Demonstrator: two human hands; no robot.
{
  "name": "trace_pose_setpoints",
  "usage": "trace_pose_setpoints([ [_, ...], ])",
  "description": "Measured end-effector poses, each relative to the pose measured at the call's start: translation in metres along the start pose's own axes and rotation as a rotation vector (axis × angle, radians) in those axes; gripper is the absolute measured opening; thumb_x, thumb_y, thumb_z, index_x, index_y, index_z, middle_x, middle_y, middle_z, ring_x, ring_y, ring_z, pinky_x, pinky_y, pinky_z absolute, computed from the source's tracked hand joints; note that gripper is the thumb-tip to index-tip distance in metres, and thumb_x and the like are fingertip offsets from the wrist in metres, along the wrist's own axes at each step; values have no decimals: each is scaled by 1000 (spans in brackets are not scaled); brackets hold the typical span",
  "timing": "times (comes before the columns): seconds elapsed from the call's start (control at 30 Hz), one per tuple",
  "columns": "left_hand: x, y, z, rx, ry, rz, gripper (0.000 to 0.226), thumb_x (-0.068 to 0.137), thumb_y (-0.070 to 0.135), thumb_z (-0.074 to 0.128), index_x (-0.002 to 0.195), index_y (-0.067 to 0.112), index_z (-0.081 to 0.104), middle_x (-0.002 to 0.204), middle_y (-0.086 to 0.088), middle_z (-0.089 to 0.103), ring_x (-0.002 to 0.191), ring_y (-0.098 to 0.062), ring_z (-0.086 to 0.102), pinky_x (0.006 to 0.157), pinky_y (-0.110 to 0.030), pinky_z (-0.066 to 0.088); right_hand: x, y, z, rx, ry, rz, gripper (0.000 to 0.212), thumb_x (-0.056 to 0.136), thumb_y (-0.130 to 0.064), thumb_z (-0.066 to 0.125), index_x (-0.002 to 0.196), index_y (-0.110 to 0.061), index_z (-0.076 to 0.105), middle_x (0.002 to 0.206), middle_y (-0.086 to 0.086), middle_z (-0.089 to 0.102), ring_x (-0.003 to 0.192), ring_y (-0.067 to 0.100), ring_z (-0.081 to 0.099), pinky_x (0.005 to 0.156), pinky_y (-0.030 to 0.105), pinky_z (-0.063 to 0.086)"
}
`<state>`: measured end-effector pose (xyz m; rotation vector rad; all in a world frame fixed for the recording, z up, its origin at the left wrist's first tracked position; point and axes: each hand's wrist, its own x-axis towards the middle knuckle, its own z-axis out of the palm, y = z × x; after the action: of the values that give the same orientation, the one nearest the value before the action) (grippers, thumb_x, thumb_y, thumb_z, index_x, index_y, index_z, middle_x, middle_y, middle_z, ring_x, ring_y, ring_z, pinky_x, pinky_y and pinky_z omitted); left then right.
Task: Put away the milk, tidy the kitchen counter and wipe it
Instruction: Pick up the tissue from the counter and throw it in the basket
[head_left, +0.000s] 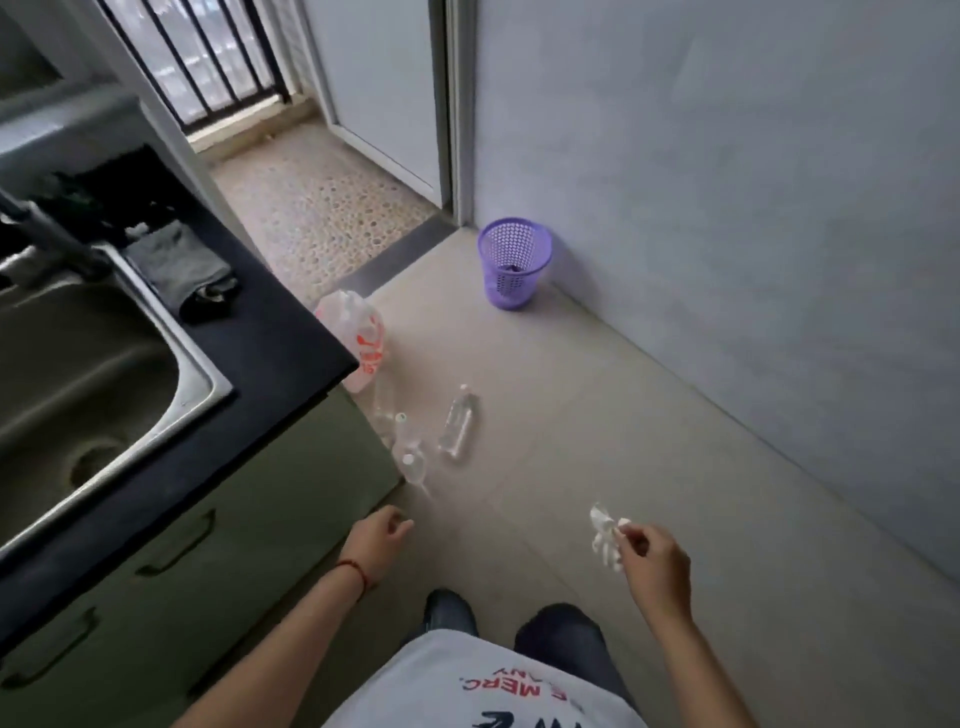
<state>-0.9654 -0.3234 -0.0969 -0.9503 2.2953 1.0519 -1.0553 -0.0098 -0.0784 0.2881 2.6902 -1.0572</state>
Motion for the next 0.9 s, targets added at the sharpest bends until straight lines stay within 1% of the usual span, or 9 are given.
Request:
trace_pose_setpoints([
  [0.07,34,41,-7,6,-4,58,26,89,23,54,107,7,62,107,-15,67,99,-26,60,74,-25,39,17,1,-4,8,20,45,7,82,-10,66,80,-4,68,82,16,67,75,31,60,69,32,44],
  [0.2,100,117,-13,-12,3,91,31,89,26,54,112,6,60,109,-16,68,100,-26,62,75,-22,39,72,5,-14,2,28,120,8,79,-7,67,86,-4,70,84,18,69,78,31,62,70,32,44],
  [0.3,139,162,-16,-47,54,75,32,89,27,54,113,6,61,111,-16,68,102,-27,62,81,-25,42,129,-2,-26,-5,-7,107,10,79,-5,66,88,-2,70,87,19,69,81,32,63,72,34,46],
  [0.37,155,182,-18,-68,86,39,32,89,28,53,113,7,61,112,-16,67,103,-27,62,85,-27,43,171,-13,-35,-18,-41,85,10,79,-4,65,88,-2,69,88,19,69,80,31,62,71,32,45],
  [0.5,176,205,-14,-103,93,-50,31,89,26,54,112,5,60,110,-17,67,100,-28,61,85,-30,44,255,-49,-53,-28,-90,-21,10,80,-6,63,89,-5,69,88,14,67,76,24,58,67,25,39],
  [0.63,192,210,-16,-146,115,-154,26,88,19,55,107,1,62,106,-20,68,96,-30,62,81,-32,45,331,-90,-56,-67,-144,-75,13,80,-6,63,91,-3,68,91,16,67,82,29,60,70,24,37],
  [0.77,222,213,-26,-205,126,-247,24,89,21,53,104,5,62,102,-17,69,86,-25,60,75,-30,44,400,-131,-41,-86,-184,-128,14,79,-7,66,92,-4,70,91,16,69,82,29,62,69,24,38],
  [0.87,262,227,-39,-254,122,-273,26,90,22,51,109,6,60,104,-16,68,90,-29,62,84,-37,50,448,-157,-24,-112,-204,-122,14,79,-8,65,92,-3,70,92,18,69,84,29,62,69,24,38],
  [0.9,277,235,-45,-265,125,-278,28,90,22,52,110,5,60,106,-17,67,91,-30,62,84,-38,51,462,-167,-19,-118,-211,-114,14,80,-8,65,93,-3,69,93,18,69,84,29,62,70,24,38],
])
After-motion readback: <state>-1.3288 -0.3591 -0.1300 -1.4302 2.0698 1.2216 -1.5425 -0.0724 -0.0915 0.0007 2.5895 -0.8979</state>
